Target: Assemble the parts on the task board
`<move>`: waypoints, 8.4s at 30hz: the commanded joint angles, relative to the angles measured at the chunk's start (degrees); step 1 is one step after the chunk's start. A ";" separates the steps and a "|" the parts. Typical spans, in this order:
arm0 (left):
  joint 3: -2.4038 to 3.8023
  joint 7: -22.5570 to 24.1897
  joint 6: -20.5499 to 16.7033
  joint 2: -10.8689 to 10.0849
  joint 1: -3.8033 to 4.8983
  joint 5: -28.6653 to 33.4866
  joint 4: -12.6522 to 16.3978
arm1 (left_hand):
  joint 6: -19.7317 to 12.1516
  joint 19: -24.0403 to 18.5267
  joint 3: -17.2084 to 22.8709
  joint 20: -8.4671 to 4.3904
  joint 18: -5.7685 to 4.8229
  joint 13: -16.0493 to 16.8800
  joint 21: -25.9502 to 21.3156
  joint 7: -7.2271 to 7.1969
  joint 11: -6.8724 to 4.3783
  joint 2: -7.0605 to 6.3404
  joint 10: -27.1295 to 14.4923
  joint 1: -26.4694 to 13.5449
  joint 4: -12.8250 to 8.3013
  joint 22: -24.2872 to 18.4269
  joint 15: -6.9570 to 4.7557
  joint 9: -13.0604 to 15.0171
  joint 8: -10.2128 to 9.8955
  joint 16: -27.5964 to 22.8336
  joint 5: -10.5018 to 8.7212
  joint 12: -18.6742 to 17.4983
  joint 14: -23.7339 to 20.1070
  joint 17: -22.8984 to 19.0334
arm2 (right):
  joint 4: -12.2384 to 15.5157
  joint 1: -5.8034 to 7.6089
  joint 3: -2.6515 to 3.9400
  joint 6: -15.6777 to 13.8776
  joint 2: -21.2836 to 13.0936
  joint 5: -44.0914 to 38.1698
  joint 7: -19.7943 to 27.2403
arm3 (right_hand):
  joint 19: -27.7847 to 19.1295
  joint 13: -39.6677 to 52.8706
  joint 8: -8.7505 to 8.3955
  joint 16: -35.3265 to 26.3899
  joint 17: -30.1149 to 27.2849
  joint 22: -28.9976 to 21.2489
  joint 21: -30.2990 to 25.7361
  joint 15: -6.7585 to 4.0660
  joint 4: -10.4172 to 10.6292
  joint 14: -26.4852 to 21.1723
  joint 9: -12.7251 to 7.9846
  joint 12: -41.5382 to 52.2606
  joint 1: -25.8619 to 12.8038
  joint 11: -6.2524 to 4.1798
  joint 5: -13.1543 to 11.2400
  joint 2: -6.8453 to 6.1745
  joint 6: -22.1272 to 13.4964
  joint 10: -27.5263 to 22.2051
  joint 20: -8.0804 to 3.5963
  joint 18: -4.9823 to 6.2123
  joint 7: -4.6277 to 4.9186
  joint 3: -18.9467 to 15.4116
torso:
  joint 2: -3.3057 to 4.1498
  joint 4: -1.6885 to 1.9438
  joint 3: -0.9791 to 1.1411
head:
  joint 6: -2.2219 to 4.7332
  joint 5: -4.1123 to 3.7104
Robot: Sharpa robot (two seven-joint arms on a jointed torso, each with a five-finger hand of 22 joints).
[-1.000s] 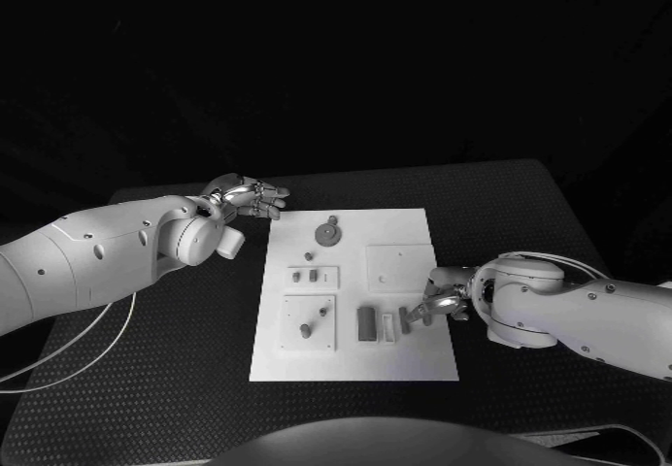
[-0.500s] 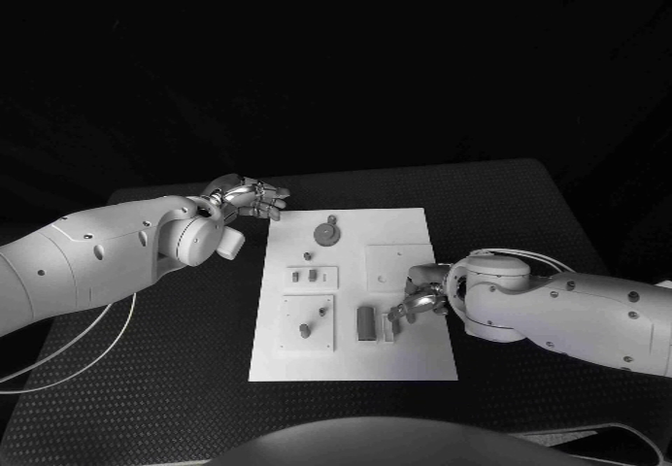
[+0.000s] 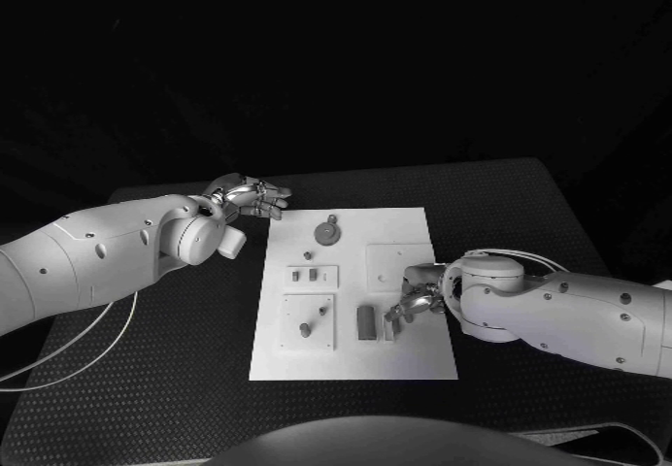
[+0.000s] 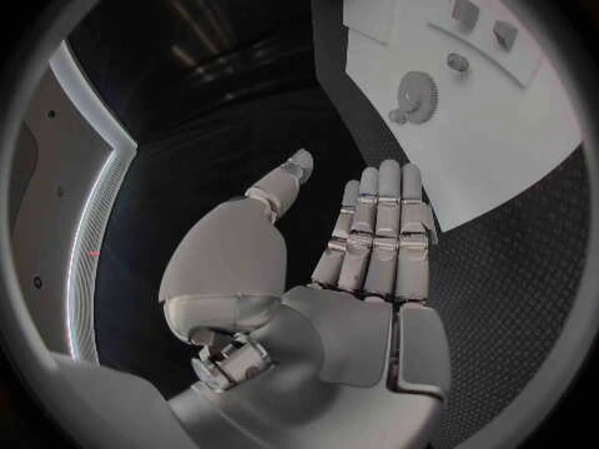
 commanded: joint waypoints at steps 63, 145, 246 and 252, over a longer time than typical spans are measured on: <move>-0.02 -0.03 0.72 -0.17 0.08 -0.67 0.23 | -0.42 -0.58 -0.35 -0.11 0.45 -0.10 0.09 -0.13 0.00 -0.15 -0.29 -0.57 0.20 -0.12 0.36 -0.12 0.26 -0.65 -0.19 0.13 -0.12 0.36 | 0.94 -1.02 -0.66 7.50 -1.60 -22.23 -0.80 | -1.89 -1.94 -1.40 -1.33 -5.61 0.50 -1.26 0.74 0.96 -4.68 -4.79 -2.68 3.99 0.95 0.29 -1.85 -2.60 -3.22 0.78 0.77 1.36 -0.84 | -0.03 -0.06 -0.03 | -0.06 -0.24; -0.04 -0.21 0.21 -0.44 0.09 -1.88 1.14 | -0.43 -0.63 -0.36 -0.08 0.49 -0.09 0.16 -0.14 -0.01 -0.23 -0.28 -0.38 0.10 -0.12 0.37 -0.16 0.34 -0.87 -0.19 0.16 -0.06 0.71 | 6.12 -0.53 -0.64 -10.53 -6.06 14.53 -0.30 | -2.08 -2.85 -0.12 -0.76 -3.28 0.81 0.92 0.44 -8.04 -1.97 -4.70 -2.28 18.30 0.09 0.29 8.56 -0.60 -0.75 1.02 0.77 0.44 -3.71 | 0.00 -0.02 0.02 | -0.13 -0.60; -0.04 -0.56 0.17 -0.42 0.09 -2.11 1.08 | -0.46 -0.70 -0.39 -0.06 0.51 -0.10 0.18 -0.14 -0.01 -0.25 -0.28 -0.42 0.19 -0.13 0.40 -0.21 0.42 -1.19 -0.19 0.15 -0.04 1.09 | 3.64 -2.03 -0.66 -12.15 -2.30 20.92 0.07 | -1.42 -2.38 -0.98 -1.55 -5.13 0.02 -0.56 0.42 -3.33 -3.07 -6.38 -3.16 6.37 0.47 0.27 2.52 -0.84 -1.48 0.65 0.77 0.86 -2.41 | 0.00 -0.01 0.03 | -0.93 -0.11; -0.04 -0.59 0.07 -0.48 0.09 -2.17 1.11 | -0.47 -0.70 -0.39 -0.06 0.51 -0.10 0.18 -0.14 -0.01 -0.27 -0.29 -0.39 0.17 -0.13 0.40 -0.22 0.42 -1.21 -0.19 0.15 -0.04 1.12 | 3.32 -2.03 -0.66 -12.00 -2.48 20.92 0.09 | -1.36 -2.34 -0.96 -1.58 -5.29 0.04 -0.63 0.41 -2.29 -3.19 -6.42 -3.20 5.72 0.47 0.27 1.09 -0.90 -1.50 0.59 0.77 0.87 -1.86 | -0.02 -0.04 0.03 | -0.88 -0.08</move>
